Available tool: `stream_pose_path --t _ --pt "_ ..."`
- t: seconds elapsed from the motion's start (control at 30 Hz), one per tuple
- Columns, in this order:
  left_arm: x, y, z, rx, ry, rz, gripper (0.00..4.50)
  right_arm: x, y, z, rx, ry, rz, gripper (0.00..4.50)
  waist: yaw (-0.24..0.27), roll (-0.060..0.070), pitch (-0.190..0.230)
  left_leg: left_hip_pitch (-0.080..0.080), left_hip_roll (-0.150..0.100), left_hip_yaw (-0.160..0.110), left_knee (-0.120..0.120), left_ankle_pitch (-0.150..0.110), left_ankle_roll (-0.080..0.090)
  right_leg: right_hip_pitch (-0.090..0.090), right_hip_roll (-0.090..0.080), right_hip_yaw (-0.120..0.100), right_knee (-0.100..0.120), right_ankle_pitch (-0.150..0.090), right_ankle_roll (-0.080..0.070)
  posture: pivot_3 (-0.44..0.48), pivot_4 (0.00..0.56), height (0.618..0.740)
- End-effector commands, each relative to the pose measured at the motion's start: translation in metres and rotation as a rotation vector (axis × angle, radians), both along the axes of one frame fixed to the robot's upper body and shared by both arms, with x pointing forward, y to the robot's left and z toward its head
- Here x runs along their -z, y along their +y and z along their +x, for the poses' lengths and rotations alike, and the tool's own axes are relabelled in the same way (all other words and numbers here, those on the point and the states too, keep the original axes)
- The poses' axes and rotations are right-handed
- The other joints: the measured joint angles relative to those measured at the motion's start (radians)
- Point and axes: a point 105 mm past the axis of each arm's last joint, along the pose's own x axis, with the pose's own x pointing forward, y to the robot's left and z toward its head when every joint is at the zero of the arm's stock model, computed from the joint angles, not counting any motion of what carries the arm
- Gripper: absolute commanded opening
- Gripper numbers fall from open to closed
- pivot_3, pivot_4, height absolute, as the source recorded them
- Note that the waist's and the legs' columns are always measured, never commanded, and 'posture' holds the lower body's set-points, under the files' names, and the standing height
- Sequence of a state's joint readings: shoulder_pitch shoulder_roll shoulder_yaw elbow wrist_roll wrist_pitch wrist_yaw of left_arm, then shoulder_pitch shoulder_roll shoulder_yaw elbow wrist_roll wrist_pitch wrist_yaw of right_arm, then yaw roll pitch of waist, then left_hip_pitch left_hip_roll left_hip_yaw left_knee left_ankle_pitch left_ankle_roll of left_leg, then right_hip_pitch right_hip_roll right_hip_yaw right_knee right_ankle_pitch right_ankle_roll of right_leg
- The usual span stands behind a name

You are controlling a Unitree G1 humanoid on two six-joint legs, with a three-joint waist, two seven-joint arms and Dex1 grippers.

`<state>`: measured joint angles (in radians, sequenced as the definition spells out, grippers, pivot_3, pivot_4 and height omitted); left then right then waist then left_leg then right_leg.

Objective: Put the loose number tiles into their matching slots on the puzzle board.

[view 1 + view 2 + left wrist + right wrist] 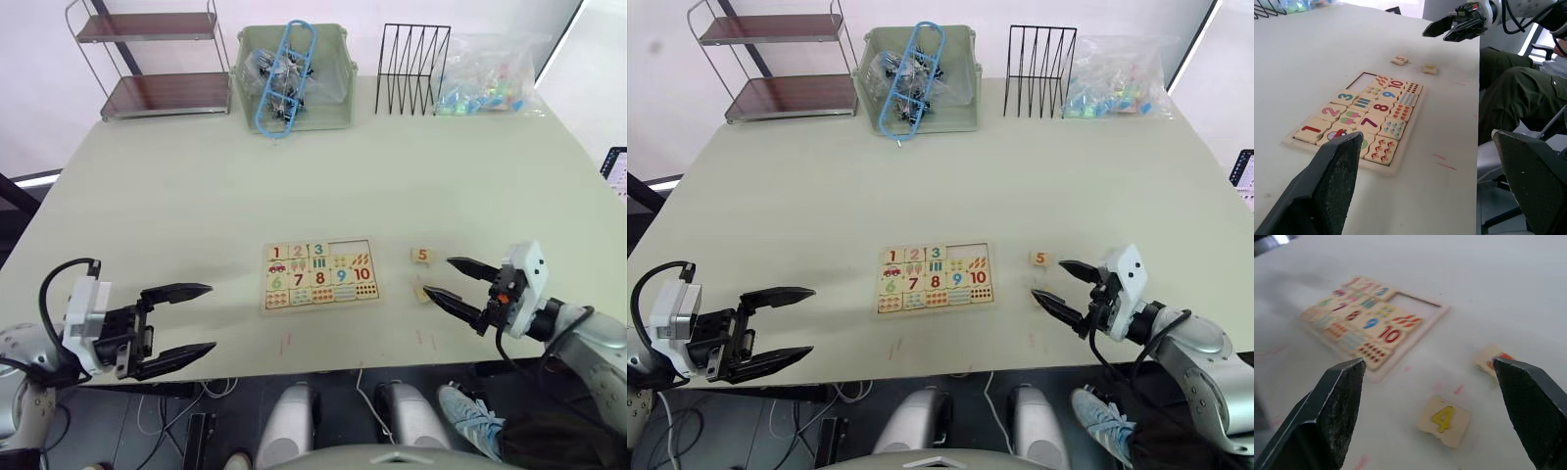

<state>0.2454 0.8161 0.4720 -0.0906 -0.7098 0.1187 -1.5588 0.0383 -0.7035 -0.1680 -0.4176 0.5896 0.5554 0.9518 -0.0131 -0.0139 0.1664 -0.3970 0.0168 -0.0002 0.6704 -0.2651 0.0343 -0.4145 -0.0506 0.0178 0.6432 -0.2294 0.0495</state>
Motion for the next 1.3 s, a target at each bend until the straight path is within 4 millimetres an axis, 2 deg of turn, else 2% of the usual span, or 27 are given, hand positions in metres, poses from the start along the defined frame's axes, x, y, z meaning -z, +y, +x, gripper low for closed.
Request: stream_pose_path --t 0.03,0.23,0.43,0.6,0.77,1.07,1.17,1.3 --pt "-0.011 0.005 -0.001 0.0 -0.049 0.022 4.5 -0.003 -0.004 0.003 -0.183 -0.049 -0.057 4.3 0.0 -0.001 0.0 0.0 0.0 0.0 0.0 0.0 0.0 0.0 0.0 0.0 0.0 0.0 0.0 0.0 0.15 0.74" --pt "-0.011 0.006 0.0 -0.011 -0.054 0.025 4.5 0.012 -0.015 0.016 -0.395 -0.052 -0.239 4.3 0.0 0.0 0.001 0.0 0.0 -0.001 -0.001 0.0 0.0 0.0 0.001 -0.001 0.0 0.0 -0.001 0.0 0.15 0.74" --pt "-0.012 0.007 -0.002 -0.034 -0.063 0.018 4.5 0.011 -0.009 0.036 -0.464 -0.097 -0.271 4.3 -0.001 0.0 0.001 0.0 0.0 -0.001 0.0 0.0 0.0 0.0 0.0 -0.001 0.0 0.001 -0.001 0.0 0.15 0.74" --pt "-0.012 0.006 -0.003 -0.031 -0.061 0.018 4.5 0.023 -0.01 0.039 -0.594 -0.118 -0.382 4.3 0.001 0.0 0.001 0.001 0.0 0.0 0.0 0.0 0.0 0.0 0.001 -0.001 0.0 0.001 -0.002 0.0 0.15 0.74" --pt "-0.013 0.006 -0.001 -0.032 -0.069 0.02 4.5 0.03 -0.006 0.048 -0.617 -0.131 -0.417 4.3 0.001 0.0 0.001 0.0 0.0 0.0 0.0 0.0 0.0 0.0 0.0 -0.001 0.0 0.002 -0.003 0.0 0.15 0.74" --pt "-0.013 0.008 0.0 -0.03 -0.074 0.038 4.5 0.041 -0.011 0.049 -0.624 -0.113 -0.441 4.3 0.001 0.0 0.001 0.001 0.0 0.0 0.0 0.0 0.0 0.001 0.0 -0.001 0.0 0.002 -0.003 0.0 0.15 0.74" --pt "-0.014 0.008 0.001 -0.028 -0.076 0.038 4.5 0.041 -0.011 0.049 -0.621 -0.106 -0.433 3.44 0.001 0.0 0.001 0.001 0.0 0.0 0.0 0.0 0.0 0.001 0.0 -0.001 0.0 0.002 -0.003 0.0 0.15 0.74" --pt "-0.014 0.007 0.002 -0.024 -0.078 0.037 4.5 0.04 -0.009 0.05 -0.614 -0.097 -0.413 1.43 0.001 0.0 0.001 0.001 0.0 -0.001 0.0 0.0 0.0 0.001 0.0 -0.001 0.0 0.002 -0.004 0.0 0.15 0.74"
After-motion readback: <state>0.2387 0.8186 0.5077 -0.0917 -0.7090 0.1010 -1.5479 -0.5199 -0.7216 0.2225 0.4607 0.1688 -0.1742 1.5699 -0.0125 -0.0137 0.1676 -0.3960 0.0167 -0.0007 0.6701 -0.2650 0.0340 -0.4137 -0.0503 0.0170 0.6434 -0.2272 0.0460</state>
